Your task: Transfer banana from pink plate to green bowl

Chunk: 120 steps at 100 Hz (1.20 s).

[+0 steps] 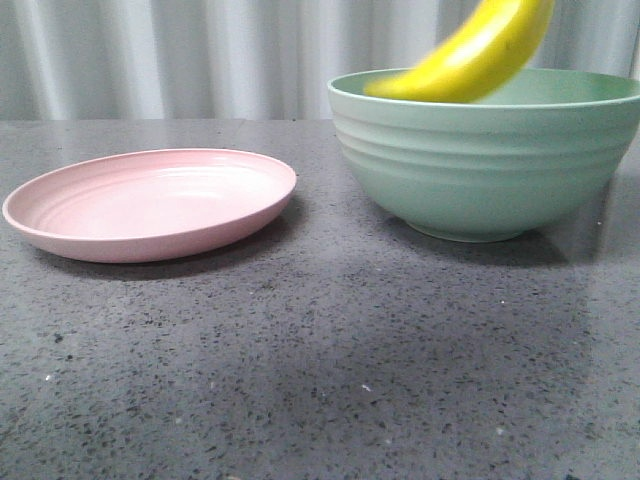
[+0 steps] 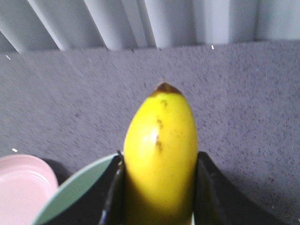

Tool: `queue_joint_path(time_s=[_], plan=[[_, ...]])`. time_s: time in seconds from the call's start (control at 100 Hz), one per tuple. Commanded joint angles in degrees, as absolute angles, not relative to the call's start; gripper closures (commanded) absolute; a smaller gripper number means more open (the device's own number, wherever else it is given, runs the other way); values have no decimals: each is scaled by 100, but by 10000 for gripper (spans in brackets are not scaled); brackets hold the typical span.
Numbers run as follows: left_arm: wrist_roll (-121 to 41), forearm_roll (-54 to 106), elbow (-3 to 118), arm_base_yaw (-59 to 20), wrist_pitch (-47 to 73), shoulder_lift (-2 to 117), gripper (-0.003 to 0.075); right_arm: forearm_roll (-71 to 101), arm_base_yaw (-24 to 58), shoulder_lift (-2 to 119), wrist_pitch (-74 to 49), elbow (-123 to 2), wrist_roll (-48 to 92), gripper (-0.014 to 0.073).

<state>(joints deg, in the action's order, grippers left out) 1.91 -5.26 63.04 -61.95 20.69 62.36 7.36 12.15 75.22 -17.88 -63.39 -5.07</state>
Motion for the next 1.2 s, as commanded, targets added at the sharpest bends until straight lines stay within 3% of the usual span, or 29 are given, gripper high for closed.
queue_joint_path(time_s=[0.0,0.09,0.19,0.54,0.62,0.74,0.85,0.94,1.19], plan=[[189,-539,6506,-6246,1613,6125,293,608,1189,7541,-1355,-6552,-475,356],[189,-529,6506,-6246,1635,6125,293,608,1189,7650,-1398,-6552,-475,209],[189,-519,6506,-6246,1635,6125,293,608,1189,7659,-1448,-6552,-475,130],[189,-519,6506,-6246,1635,6125,295,608,1189,7580,-1476,-6562,-475,132],[189,-519,6506,-6246,1649,6125,336,608,1189,7460,-1666,-6562,-475,135],[189,-539,6506,-6197,1750,5989,527,595,1189,7227,-2025,-6562,-475,249],[189,-553,6428,-6005,1739,5836,738,463,1189,7001,-2194,-6562,-475,489],[189,-553,6286,-5769,1739,5686,741,462,1189,6796,-2314,-6550,-475,664],[189,-543,5511,-5237,1013,5022,741,412,1189,6063,-2285,-6022,-475,661]])
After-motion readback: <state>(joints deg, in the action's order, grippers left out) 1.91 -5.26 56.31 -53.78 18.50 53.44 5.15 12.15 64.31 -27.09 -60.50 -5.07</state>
